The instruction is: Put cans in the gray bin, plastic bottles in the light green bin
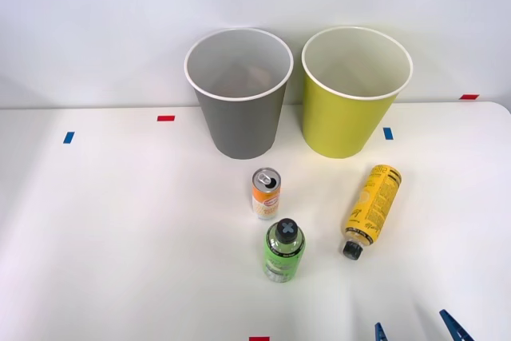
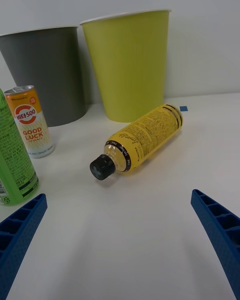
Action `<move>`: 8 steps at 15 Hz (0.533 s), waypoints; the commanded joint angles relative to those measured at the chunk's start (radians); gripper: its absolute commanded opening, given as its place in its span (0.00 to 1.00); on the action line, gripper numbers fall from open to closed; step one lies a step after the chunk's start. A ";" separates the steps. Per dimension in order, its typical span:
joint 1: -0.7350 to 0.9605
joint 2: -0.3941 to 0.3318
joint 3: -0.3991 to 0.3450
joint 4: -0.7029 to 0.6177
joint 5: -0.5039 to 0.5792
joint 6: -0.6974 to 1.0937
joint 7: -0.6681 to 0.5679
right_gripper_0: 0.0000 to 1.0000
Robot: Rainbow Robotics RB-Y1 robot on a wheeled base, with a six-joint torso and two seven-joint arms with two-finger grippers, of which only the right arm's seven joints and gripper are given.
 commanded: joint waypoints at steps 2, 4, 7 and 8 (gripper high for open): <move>0.000 0.000 0.000 0.000 0.000 0.000 0.000 1.00; 0.000 0.000 0.000 0.000 0.000 0.000 0.000 1.00; 0.000 0.000 0.000 0.000 0.000 0.000 0.000 1.00; 0.000 0.000 0.000 0.000 0.000 0.000 0.000 1.00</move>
